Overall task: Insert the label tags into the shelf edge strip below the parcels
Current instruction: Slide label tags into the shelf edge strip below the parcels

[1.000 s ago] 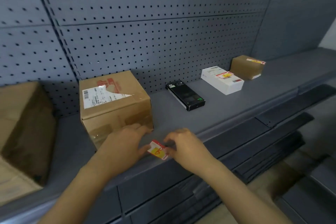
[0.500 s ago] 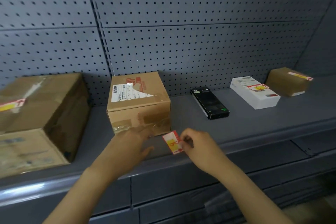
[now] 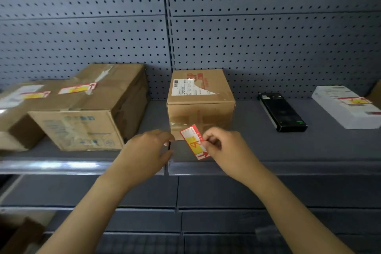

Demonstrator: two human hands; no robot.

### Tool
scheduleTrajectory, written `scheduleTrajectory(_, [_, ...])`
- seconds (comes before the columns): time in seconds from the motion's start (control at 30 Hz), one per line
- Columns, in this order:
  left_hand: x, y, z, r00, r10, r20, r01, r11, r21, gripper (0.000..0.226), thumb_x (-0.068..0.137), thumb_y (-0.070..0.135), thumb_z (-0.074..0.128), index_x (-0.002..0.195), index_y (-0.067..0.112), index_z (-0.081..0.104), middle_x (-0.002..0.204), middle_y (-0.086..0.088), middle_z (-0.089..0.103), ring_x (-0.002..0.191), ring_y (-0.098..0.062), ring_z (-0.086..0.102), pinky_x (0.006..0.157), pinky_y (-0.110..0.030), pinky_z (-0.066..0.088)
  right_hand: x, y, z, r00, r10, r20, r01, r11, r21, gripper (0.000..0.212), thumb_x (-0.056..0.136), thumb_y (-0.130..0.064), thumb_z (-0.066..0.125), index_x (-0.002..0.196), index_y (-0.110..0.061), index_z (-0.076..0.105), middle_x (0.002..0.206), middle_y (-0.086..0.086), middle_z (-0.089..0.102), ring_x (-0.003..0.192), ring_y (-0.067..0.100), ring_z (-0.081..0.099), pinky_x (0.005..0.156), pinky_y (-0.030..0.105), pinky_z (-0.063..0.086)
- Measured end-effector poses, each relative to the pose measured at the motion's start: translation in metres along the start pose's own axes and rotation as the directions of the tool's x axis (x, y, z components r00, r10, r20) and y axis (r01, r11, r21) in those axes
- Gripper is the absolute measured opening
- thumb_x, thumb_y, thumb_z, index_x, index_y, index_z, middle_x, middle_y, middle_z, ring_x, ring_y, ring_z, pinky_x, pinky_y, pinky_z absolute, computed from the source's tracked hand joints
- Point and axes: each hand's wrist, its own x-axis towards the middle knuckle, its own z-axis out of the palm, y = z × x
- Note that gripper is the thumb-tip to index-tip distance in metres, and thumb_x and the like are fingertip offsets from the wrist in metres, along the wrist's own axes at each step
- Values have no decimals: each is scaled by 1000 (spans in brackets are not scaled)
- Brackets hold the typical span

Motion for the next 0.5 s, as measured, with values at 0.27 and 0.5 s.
scheduleTrajectory(0.27, [-35, -35, -17, 988, -140, -72, 138, 990, -28, 27, 86, 26, 61, 112, 23, 60, 110, 3, 65, 100, -24, 62, 84, -39, 51, 5, -33, 34, 993, -71, 94, 69, 997, 26, 5, 91, -20, 59, 91, -24, 62, 83, -10, 68, 73, 4, 63, 69, 36, 56])
scheduleTrajectory(0.5, [-65, -91, -30, 977, -184, -106, 184, 983, -3, 23, 87, 30, 58, 110, 25, 59, 112, 5, 65, 100, -22, 62, 80, -36, 53, 15, -71, 83, 989, -106, 102, 109, 994, -19, 7, 90, -19, 59, 90, -26, 60, 84, -11, 68, 74, 6, 64, 67, 42, 57])
